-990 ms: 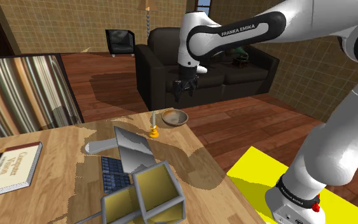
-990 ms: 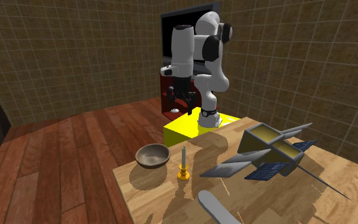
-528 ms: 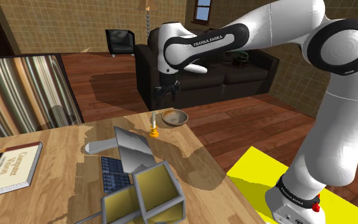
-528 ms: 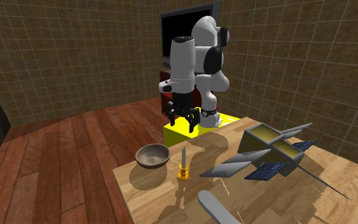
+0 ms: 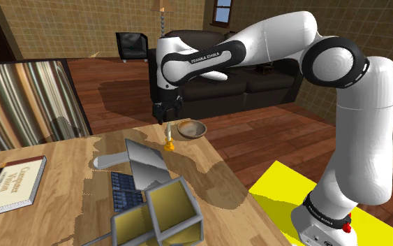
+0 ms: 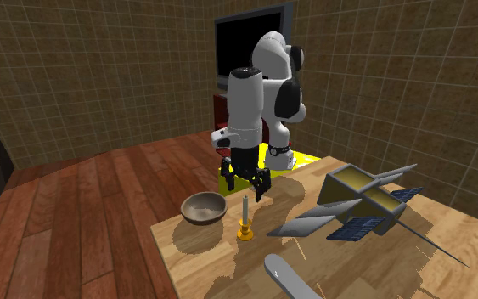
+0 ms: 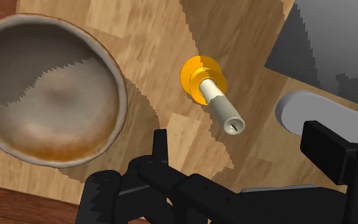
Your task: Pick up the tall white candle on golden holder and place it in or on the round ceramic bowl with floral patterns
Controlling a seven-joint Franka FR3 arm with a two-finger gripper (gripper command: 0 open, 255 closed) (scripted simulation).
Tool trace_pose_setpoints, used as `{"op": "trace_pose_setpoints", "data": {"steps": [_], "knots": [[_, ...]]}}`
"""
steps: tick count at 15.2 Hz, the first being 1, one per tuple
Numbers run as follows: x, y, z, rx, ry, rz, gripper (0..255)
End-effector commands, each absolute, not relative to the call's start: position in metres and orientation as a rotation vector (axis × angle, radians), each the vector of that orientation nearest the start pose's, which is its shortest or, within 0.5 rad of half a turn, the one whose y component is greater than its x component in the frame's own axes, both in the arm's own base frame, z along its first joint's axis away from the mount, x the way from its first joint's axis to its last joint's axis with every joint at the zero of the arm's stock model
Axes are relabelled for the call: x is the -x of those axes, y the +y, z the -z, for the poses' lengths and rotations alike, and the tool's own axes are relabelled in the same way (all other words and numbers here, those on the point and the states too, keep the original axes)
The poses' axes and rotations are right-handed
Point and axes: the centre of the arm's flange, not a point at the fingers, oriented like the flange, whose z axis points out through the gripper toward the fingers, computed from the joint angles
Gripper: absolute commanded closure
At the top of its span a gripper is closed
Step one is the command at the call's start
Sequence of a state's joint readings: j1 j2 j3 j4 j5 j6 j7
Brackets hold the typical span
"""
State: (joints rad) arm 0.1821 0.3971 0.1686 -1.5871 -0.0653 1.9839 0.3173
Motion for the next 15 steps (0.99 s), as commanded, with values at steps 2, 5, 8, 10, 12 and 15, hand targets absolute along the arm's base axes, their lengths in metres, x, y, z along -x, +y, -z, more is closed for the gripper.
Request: {"op": "trace_pose_setpoints", "data": {"steps": [2, 5, 8, 10, 12, 15], "knots": [[-0.637, 0.215, -0.393, 3.134, -0.073, 0.006, 0], [-0.637, 0.216, -0.380, 3.134, -0.073, 0.006, 0], [-0.637, 0.216, -0.380, 3.134, -0.073, 0.006, 0], [-0.637, 0.216, -0.380, 3.134, -0.073, 0.006, 0], [-0.637, 0.216, -0.380, 3.134, -0.073, 0.006, 0], [-0.637, 0.216, -0.380, 3.134, -0.073, 0.006, 255]]}}
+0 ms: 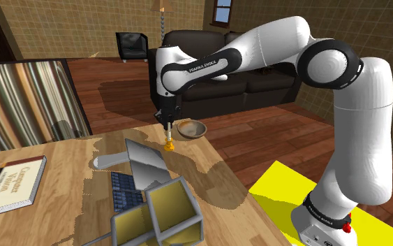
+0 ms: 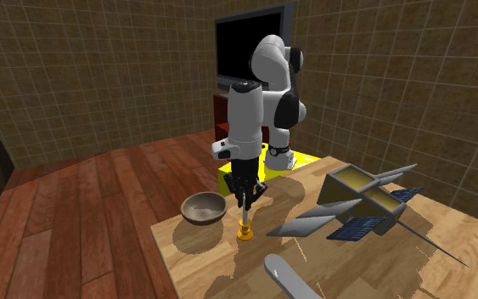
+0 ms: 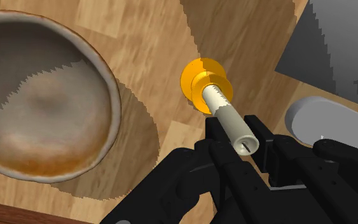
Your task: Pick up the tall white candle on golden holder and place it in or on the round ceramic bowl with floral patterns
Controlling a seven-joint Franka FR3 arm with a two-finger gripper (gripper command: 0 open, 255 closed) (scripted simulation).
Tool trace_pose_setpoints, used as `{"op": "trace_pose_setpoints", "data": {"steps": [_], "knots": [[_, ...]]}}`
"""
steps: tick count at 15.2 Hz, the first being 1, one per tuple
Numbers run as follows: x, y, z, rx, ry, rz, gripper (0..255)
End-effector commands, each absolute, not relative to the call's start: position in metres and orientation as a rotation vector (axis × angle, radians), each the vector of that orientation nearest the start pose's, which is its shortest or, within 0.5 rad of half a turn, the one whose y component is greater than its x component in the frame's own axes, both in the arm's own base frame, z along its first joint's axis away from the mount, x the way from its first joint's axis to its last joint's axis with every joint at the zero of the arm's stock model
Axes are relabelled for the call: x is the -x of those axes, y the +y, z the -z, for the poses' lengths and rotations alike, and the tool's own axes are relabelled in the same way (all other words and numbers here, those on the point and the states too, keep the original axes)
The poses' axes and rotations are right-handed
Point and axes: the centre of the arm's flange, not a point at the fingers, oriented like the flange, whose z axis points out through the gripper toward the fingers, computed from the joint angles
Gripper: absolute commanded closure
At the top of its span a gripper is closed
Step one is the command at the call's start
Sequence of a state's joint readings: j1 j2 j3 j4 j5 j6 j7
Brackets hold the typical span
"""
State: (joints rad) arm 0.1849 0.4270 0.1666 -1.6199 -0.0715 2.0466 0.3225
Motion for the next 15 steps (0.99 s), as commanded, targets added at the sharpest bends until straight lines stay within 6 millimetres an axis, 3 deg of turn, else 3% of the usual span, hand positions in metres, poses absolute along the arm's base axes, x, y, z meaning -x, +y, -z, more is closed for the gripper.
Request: {"op": "trace_pose_setpoints", "data": {"steps": [1, 7, 15], "knots": [[-0.637, 0.216, -0.380, 3.134, -0.073, 0.006, 255], [-0.637, 0.216, -0.380, 3.134, -0.073, 0.006, 255], [-0.637, 0.216, -0.422, 3.134, -0.073, 0.006, 255]]}}
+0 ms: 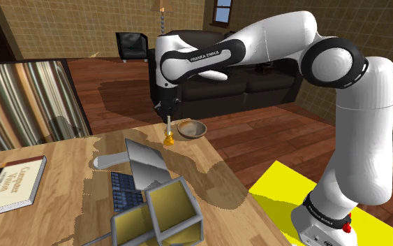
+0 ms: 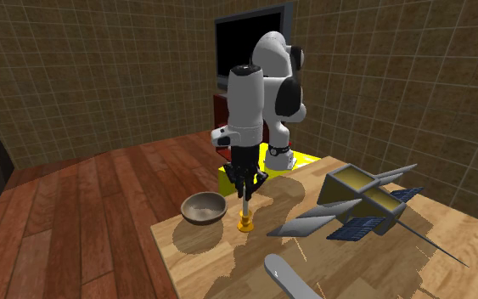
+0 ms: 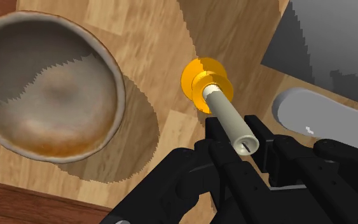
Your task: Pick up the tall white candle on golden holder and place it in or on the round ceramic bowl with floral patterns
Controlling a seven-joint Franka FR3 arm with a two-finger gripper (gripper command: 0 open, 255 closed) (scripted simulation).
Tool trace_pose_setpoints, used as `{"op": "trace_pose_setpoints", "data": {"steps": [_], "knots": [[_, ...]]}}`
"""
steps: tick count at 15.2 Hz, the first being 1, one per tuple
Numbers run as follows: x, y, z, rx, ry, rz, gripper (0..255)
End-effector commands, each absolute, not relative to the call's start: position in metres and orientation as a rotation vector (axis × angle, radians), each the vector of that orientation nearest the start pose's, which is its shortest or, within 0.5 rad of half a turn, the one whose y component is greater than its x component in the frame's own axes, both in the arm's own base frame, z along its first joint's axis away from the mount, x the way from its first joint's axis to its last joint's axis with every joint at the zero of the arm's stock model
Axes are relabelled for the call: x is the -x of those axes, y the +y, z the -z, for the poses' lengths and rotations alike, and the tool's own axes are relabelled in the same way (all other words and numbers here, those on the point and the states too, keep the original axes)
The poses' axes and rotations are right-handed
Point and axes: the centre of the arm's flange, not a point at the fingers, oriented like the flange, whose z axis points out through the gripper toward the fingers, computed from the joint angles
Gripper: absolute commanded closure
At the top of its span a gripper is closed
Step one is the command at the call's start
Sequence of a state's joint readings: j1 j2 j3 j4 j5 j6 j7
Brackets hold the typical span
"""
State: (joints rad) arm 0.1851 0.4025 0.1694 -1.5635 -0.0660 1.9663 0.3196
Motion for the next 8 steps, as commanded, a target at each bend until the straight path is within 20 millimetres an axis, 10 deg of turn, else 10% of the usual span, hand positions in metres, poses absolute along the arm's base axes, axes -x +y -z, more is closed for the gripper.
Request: {"op": "trace_pose_setpoints", "data": {"steps": [1, 8], "knots": [[-0.637, 0.216, -0.427, 3.134, -0.073, 0.006, 255], [-0.637, 0.216, -0.464, 3.134, -0.073, 0.006, 255]]}}
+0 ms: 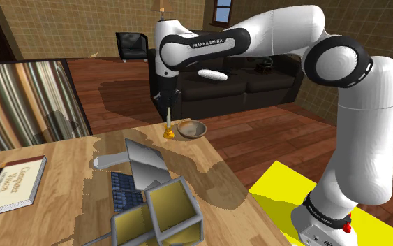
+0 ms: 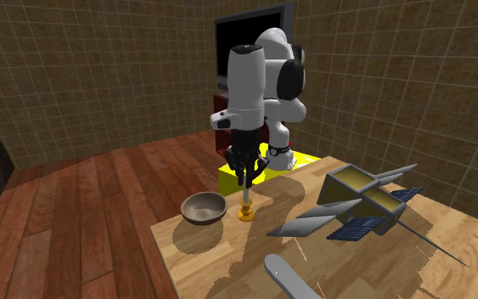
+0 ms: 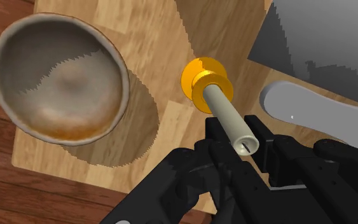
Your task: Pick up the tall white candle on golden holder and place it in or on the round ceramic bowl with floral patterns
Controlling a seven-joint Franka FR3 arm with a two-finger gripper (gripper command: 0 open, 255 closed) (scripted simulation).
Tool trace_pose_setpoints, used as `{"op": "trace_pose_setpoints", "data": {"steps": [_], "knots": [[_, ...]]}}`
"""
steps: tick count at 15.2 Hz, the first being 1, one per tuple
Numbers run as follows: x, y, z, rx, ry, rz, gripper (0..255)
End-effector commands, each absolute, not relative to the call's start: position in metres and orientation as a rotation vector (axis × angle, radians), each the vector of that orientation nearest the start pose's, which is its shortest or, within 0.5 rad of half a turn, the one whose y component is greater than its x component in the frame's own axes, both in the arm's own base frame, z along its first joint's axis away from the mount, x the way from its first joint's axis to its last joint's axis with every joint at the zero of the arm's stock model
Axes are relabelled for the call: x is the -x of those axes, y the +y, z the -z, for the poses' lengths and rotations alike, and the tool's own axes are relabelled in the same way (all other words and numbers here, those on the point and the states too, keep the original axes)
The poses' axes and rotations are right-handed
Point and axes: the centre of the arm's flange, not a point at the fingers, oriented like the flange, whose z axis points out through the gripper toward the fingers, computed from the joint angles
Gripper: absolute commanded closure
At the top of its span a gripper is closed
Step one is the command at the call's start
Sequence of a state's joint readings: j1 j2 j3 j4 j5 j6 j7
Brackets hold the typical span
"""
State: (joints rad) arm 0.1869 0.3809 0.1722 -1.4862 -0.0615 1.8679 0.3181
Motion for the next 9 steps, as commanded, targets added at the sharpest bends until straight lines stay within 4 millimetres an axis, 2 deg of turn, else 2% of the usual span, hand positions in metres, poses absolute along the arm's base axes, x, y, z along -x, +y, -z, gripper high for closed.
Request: {"op": "trace_pose_setpoints", "data": {"steps": [1, 8, 9], "knots": [[-0.637, 0.216, -0.470, 3.134, -0.073, 0.006, 255], [-0.637, 0.216, -0.503, 3.134, -0.073, 0.006, 255], [-0.638, 0.203, -0.507, 3.134, -0.073, 0.006, 255]]}}
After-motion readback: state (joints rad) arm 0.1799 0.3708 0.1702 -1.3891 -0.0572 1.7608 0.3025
